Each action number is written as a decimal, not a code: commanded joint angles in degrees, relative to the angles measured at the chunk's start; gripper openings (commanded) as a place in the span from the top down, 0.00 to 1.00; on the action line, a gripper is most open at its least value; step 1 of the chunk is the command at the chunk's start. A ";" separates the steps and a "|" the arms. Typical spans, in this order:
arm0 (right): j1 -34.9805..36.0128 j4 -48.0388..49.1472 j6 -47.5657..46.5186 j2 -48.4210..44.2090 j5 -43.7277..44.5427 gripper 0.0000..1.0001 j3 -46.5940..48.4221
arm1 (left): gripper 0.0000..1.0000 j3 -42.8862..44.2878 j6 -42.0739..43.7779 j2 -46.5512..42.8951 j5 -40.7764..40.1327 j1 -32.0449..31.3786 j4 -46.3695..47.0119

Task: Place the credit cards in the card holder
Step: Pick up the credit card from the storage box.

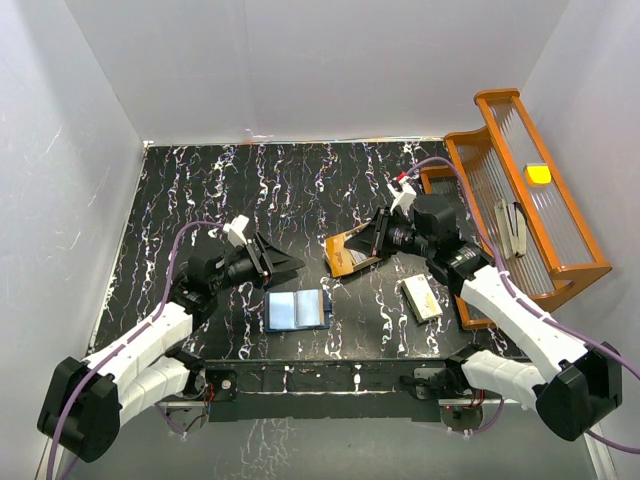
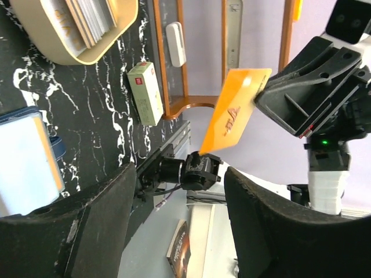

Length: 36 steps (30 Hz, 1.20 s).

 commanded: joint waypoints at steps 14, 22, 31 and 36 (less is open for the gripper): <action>2.25 27.77 21.32 -2.02 -11.03 1.00 -10.16 | 0.49 -3.74 -11.84 2.61 4.92 -0.15 25.29; 4.05 29.40 22.63 -0.63 -10.24 1.00 -10.33 | 0.56 -4.06 -13.55 4.31 5.47 -0.13 28.19; 6.55 29.70 22.69 0.90 -8.20 1.00 -10.28 | 0.85 -5.42 -15.85 5.71 6.41 -0.13 33.57; 6.83 27.35 21.26 0.97 -6.89 1.00 -9.83 | 1.00 -5.38 -14.83 5.07 6.34 -0.13 31.34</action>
